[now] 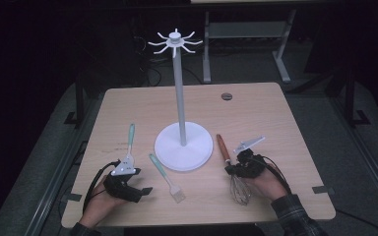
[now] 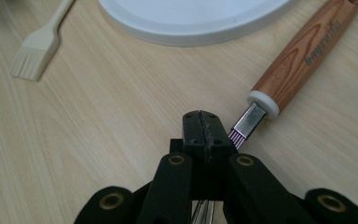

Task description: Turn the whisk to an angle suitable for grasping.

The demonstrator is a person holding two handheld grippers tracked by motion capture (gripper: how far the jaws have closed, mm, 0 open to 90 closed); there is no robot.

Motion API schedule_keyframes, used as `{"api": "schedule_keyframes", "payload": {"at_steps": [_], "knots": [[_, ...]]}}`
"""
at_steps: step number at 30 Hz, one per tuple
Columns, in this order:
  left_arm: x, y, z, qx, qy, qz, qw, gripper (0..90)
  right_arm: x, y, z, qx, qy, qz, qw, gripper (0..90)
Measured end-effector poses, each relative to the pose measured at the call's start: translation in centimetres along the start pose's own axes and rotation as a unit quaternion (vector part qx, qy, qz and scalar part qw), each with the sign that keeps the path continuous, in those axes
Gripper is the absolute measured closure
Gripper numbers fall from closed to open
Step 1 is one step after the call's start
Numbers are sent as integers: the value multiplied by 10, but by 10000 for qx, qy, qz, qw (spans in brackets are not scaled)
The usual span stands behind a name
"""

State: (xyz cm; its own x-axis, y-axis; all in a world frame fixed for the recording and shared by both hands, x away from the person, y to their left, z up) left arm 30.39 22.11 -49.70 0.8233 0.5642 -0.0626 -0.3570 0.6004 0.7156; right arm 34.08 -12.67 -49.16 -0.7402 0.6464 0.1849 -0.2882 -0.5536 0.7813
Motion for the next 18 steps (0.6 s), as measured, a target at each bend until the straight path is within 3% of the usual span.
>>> {"api": "schedule_keyframes", "payload": {"at_steps": [18], "knots": [[0, -1, 0, -11, 5, 11, 10000, 157, -37, 22, -14, 97, -216, -466, 9986, 900]]}}
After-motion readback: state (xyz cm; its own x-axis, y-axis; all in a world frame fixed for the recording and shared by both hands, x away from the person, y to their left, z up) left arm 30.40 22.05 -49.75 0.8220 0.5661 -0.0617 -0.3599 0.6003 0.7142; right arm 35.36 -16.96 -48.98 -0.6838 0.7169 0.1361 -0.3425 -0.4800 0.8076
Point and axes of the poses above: each handheld gripper's, and its own axes: y roughly backward along the jaws, z roughly out of its top, x roughly to its left, the point moved 6 cm from there along -y, roughly forward along the jaws, and after that the axes turned 2 degrees about -z, right-handed, at the moved point
